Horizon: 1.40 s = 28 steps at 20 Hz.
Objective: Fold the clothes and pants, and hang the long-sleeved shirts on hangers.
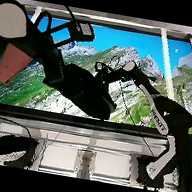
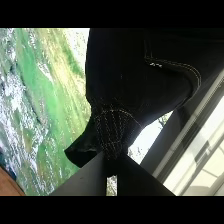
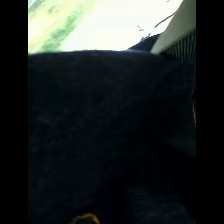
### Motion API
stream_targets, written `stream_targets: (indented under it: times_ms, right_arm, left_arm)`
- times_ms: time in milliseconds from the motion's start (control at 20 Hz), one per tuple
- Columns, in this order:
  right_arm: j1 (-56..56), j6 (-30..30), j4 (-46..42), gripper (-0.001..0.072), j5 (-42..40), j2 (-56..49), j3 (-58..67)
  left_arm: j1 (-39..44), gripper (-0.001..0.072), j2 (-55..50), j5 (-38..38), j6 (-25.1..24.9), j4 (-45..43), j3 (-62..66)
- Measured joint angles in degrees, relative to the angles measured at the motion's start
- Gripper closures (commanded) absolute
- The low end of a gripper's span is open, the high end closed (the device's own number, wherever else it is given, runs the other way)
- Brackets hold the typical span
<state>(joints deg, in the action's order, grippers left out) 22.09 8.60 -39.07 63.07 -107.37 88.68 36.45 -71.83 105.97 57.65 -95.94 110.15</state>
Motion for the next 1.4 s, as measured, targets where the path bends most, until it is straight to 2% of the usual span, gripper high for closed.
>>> stream_targets:
  times_ms: [150,300,400,650,850,1000,1200,1400]
  right_arm:
    - [1.05,-0.04,0.63,0.0699,0.57,-1.03,-0.02]
    - [1.55,-2.78,-0.61,0.0699,2.16,-1.27,0.02]
    - [1.62,-7.13,-4.09,0.07,4.13,-1.27,0.63]
    - [-1.18,-24.09,-11.93,0.0702,10.82,-0.2,5.62]
    - [-5.79,-38.07,-15.15,0.0702,16.98,6.8,10.82]
    - [-8.48,-45.66,-16.41,0.0703,19.93,15.91,13.18]
    - [-9.68,-53.72,-20.09,0.0704,22.18,28.94,15.19]
    - [-10.03,-60.22,-24.22,0.0704,26.56,39.1,17.05]
  left_arm:
    - [0.0,0.0668,0.13,0.0,-0.02,-0.04,0.0]
    - [0.0,0.0668,0.66,0.02,-0.09,-1.73,-0.02]
    - [0.0,0.0668,1.14,0.02,-0.11,-3.56,-0.04]
    - [0.0,0.0668,2.71,-0.09,-0.17,-10.69,-0.04]
    - [-0.46,0.0668,4.09,-3.26,1.42,-17.49,0.0]
    - [-2.12,0.0668,4.92,-6.4,5.99,-20.87,0.02]
    - [-4.09,0.0668,6.23,-10.38,16.06,-22.12,0.02]
    - [-4.66,0.0668,9.18,-11.76,25.44,-15.58,0.04]
